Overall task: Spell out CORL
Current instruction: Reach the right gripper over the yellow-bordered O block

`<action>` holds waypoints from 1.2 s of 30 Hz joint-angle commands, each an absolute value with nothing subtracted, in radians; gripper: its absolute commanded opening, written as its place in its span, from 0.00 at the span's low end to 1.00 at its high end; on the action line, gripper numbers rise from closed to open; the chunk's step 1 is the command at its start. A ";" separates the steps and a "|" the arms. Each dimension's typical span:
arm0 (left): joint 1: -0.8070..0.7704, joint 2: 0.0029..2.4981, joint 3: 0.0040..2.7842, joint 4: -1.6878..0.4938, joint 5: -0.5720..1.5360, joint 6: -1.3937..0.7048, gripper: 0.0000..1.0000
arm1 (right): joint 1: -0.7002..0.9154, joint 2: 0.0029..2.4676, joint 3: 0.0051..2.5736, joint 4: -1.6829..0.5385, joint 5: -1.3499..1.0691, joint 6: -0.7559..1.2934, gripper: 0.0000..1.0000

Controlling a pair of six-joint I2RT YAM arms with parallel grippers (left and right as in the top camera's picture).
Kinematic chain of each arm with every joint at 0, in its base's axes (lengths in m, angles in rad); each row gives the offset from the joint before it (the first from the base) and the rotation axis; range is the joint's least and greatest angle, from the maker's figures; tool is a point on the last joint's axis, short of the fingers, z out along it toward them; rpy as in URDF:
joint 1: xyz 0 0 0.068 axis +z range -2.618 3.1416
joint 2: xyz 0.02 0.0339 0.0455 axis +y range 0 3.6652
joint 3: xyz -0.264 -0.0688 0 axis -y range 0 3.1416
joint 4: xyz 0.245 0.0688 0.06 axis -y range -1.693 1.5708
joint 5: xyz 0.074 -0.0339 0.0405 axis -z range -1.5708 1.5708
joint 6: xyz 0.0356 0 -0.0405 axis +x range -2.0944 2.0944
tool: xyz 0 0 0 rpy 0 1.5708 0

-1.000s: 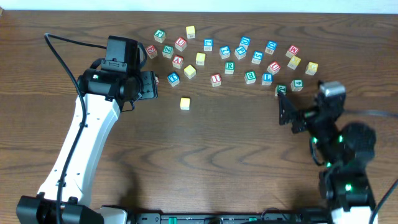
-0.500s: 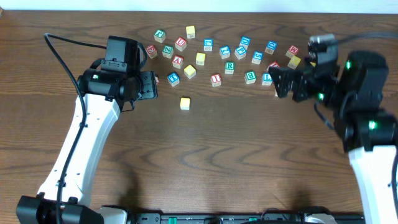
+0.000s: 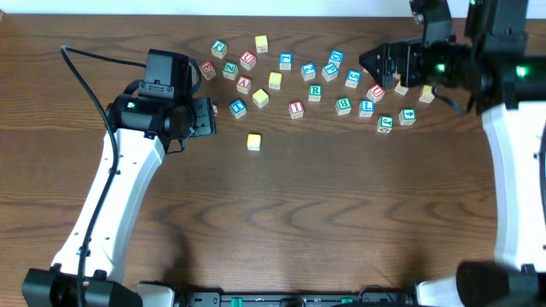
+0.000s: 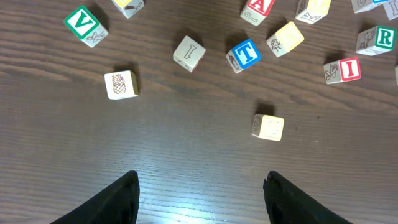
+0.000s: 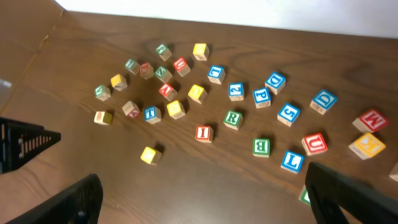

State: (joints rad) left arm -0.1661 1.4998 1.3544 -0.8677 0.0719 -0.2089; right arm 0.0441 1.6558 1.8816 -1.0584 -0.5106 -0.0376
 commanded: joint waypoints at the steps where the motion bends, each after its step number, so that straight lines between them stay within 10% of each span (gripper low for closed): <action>1: -0.163 1.496 1.378 -0.874 0.059 -0.207 0.63 | 0.041 1.726 1.926 -1.082 -0.530 -0.061 0.99; 36: -0.163 1.496 1.378 -0.881 0.059 -0.207 0.64 | 0.304 1.939 1.958 -0.962 -0.101 0.181 0.86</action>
State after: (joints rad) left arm -0.1661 1.4998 1.3544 -0.8791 0.0719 -0.2089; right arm 0.2794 1.9179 1.9320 -0.9607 -0.1513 0.1497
